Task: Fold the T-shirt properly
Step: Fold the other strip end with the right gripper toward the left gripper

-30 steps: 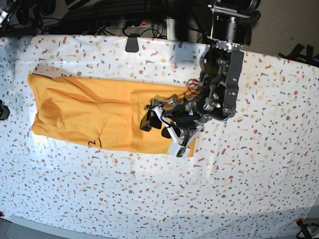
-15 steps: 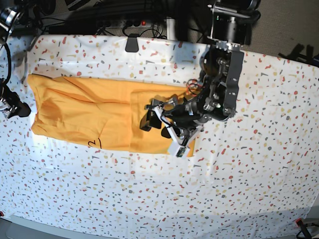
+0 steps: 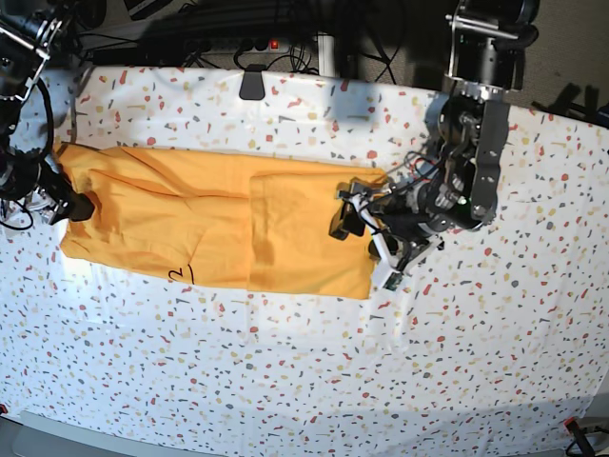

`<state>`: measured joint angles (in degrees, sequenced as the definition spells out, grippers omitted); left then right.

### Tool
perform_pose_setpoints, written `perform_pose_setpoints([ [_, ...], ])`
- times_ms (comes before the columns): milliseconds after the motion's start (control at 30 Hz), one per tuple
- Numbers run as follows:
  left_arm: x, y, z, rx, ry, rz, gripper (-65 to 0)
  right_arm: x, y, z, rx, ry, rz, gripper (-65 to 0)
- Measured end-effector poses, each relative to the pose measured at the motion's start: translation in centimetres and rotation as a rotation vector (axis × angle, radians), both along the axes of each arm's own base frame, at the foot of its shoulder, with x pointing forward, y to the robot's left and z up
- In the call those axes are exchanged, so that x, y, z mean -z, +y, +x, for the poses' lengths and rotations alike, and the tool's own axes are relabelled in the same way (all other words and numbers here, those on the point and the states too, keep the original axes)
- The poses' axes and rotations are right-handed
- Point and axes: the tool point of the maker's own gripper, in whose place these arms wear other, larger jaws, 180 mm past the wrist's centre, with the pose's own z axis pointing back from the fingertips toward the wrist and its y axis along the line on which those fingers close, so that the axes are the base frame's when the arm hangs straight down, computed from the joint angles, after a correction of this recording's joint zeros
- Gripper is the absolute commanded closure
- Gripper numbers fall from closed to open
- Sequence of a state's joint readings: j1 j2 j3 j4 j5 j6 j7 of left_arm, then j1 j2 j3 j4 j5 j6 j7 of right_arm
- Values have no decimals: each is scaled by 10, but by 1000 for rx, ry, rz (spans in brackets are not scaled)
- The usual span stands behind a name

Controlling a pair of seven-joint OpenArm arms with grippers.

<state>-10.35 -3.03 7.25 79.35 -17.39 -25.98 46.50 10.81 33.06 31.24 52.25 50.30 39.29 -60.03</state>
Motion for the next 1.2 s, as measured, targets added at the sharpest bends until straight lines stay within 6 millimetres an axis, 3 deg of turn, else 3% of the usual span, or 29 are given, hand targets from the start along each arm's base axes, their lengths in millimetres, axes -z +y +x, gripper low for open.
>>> perform_pose_setpoints([
  [233,2,7,0,-4,1,16,-417,6,24,8,-73,3,-1,-469],
  [300,2,7,0,-4,1,12,-417,7,28,10,-71,-6,10,-432],
  [367,2,7,0,-4,1,13,-417,9,33,11,-73,-6,20,-327],
  [467,2,7,-1,-4,3,12,-417,15,41,8,-89,14,33,-50],
  [500,3,7,-1,-4,4,13,-417,16,43,7,-97,23,36,0],
  [633,3,7,-1,-5,3,13,-417,7,49,17,-134,35,43,0],
  [867,3,8,-1,-4,3,19,-417,-51,79,57,-218,-89,205,0],
  [1200,3,8,0,-5,0,18,-417,-125,177,105,-402,-317,515,0],
])
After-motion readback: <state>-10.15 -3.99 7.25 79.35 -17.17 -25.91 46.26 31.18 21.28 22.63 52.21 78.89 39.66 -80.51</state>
